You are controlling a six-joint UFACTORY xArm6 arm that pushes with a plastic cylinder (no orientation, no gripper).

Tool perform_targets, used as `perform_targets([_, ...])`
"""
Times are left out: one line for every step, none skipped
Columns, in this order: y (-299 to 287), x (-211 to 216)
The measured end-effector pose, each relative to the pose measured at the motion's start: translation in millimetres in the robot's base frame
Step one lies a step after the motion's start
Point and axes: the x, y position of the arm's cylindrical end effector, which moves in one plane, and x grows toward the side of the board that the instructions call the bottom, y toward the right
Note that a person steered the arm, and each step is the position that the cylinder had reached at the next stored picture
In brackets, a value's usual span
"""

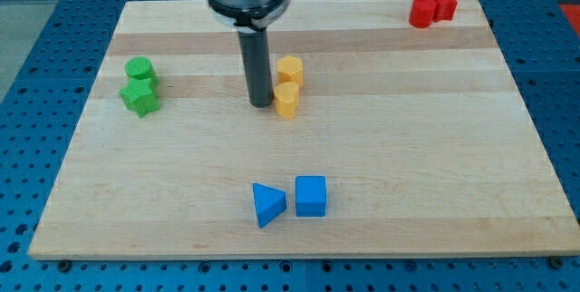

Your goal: Move your arm towards bottom center

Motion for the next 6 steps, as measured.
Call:
perform_targets([1.9,0.0])
perform_targets([-18.1,15.3])
perform_targets([-31.9,62.9])
perform_targets([-49.1,107.3])
perform_targets([-59.2,157.2])
perform_targets([-62.8,200.9])
